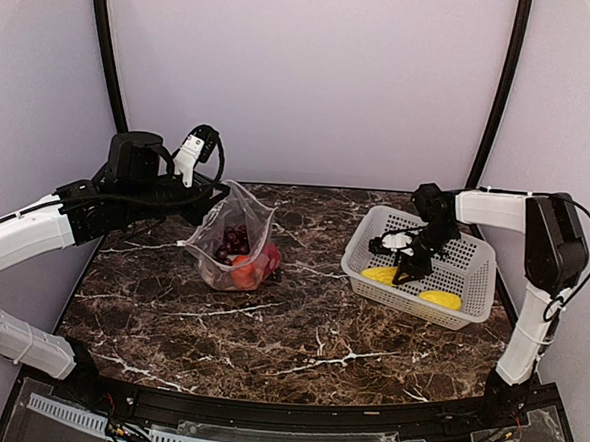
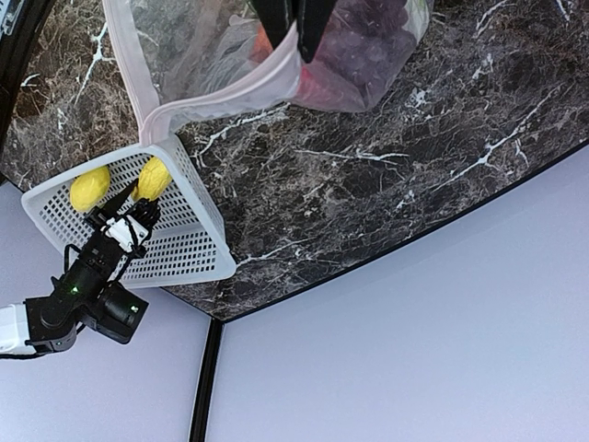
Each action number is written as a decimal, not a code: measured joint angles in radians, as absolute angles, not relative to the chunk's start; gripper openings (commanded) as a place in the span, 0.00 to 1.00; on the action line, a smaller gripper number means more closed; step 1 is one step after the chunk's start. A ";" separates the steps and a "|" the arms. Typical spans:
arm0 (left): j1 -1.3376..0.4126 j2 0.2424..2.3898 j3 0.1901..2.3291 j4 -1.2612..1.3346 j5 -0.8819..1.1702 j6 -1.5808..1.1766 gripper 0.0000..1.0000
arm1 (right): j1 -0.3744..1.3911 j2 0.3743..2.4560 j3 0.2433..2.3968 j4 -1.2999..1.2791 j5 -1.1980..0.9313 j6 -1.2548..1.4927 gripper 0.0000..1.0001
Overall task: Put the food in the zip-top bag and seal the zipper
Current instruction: Pick up the fake fruit from the bin, then place the fake fruit in the zipper food storage bag.
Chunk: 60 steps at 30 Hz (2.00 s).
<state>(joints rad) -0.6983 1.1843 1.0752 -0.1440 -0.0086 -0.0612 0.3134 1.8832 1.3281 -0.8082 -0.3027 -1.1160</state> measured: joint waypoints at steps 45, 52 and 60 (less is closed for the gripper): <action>-0.694 1.199 1.062 -0.103 0.160 -0.018 0.01 | 0.881 1.885 2.088 -0.973 -0.663 -0.813 0.39; -0.689 1.195 1.057 -0.101 0.164 -0.014 0.01 | 0.903 1.975 2.130 -0.913 -0.693 -0.797 0.40; -0.682 1.170 1.044 -0.101 0.152 -0.012 0.01 | 0.908 2.028 2.132 -0.888 -0.730 -0.780 0.42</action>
<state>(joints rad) -0.6823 1.1702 1.0443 -0.1013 0.1524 -0.0116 0.9081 2.0285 2.1319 -0.8879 -0.7303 -0.7795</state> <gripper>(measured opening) 0.011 0.413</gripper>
